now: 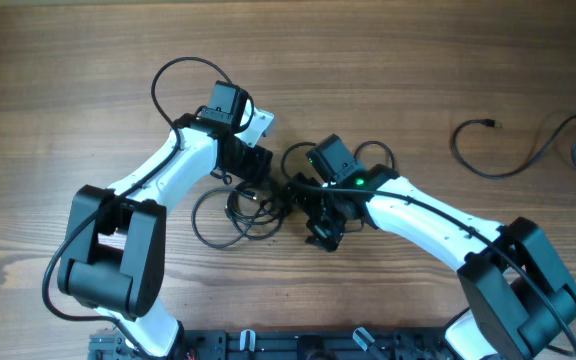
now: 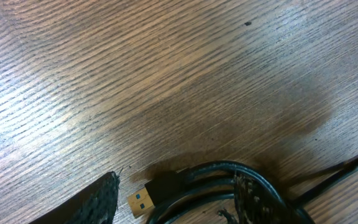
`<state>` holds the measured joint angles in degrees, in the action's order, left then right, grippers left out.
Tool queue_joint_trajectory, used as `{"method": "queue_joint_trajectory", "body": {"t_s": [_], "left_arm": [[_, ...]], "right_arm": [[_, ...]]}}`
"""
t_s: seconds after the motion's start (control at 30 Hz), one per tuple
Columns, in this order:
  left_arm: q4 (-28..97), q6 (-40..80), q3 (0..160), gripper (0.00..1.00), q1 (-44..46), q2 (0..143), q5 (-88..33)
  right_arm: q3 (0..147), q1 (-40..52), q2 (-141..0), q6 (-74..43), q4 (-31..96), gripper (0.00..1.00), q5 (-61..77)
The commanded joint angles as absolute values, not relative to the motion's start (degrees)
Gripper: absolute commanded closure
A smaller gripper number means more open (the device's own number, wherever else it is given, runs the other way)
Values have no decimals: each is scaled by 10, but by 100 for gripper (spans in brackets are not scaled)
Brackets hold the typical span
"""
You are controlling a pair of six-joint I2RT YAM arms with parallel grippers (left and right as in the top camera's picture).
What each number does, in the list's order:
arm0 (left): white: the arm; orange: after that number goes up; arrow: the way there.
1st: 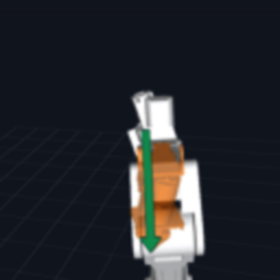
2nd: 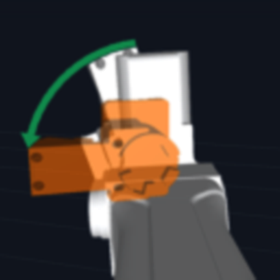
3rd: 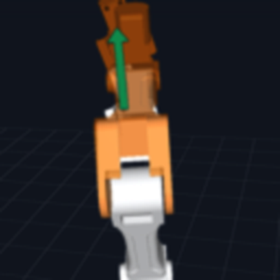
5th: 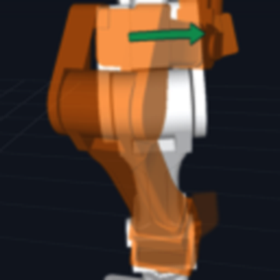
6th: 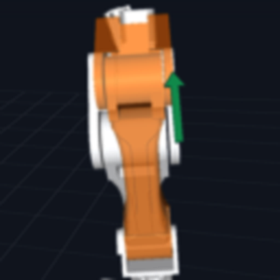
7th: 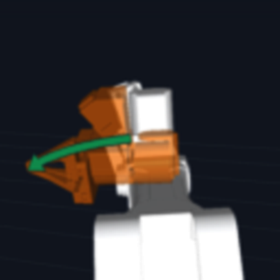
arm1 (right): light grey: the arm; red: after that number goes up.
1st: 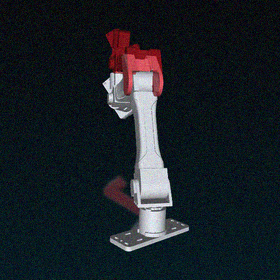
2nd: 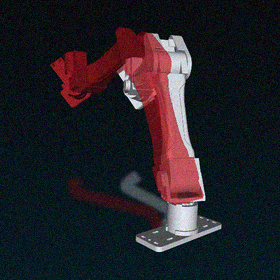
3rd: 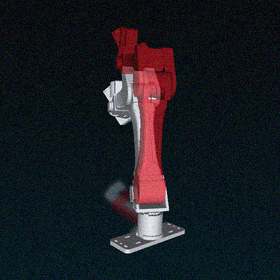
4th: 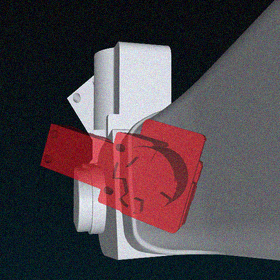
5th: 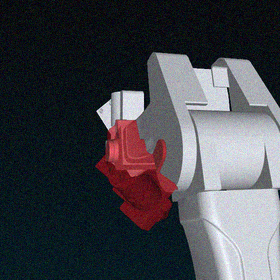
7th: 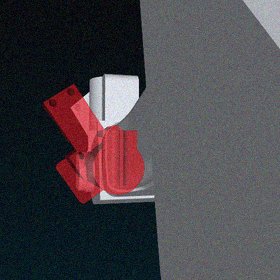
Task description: Untangle cables
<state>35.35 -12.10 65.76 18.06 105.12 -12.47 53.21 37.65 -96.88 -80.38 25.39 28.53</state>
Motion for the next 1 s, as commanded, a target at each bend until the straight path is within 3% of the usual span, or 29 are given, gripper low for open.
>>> {"method": "queue_joint_trajectory", "body": {"t_s": [0.0,0.13,0.17,0.2,0.23,0.27,0.3,0.37,0.57,0.7,0.9,0.97], "left_arm": [[352,-115,655,38,183,1058,-134],[352,-115,655,37,183,1058,-134],[352,-115,655,37,183,1058,-134],[352,-115,655,37,183,1058,-134],[352,-115,655,37,183,1058,-134],[352,-115,655,37,183,1058,-134],[352,-115,655,37,183,1058,-134],[351,-115,655,37,183,1058,-134],[351,-115,655,36,191,1058,-134],[349,-115,655,34,193,1058,-134],[350,-115,655,34,193,1058,-134],[357,-116,655,33,193,1058,-130]], "right_arm": [[535,379,-962,-819,250,0,264],[535,384,-962,-826,246,1,253],[535,384,-962,-821,236,9,245],[535,384,-962,-817,238,25,243],[535,384,-962,-824,248,0,244],[535,384,-962,-827,249,0,244],[535,384,-962,-835,247,17,244],[535,389,-962,-862,250,33,240],[516,417,-966,-1027,228,53,171],[516,418,-1004,-1041,161,53,172],[511,430,-1030,-1037,155,61,184],[510,435,-1030,-1020,159,83,159]]}}
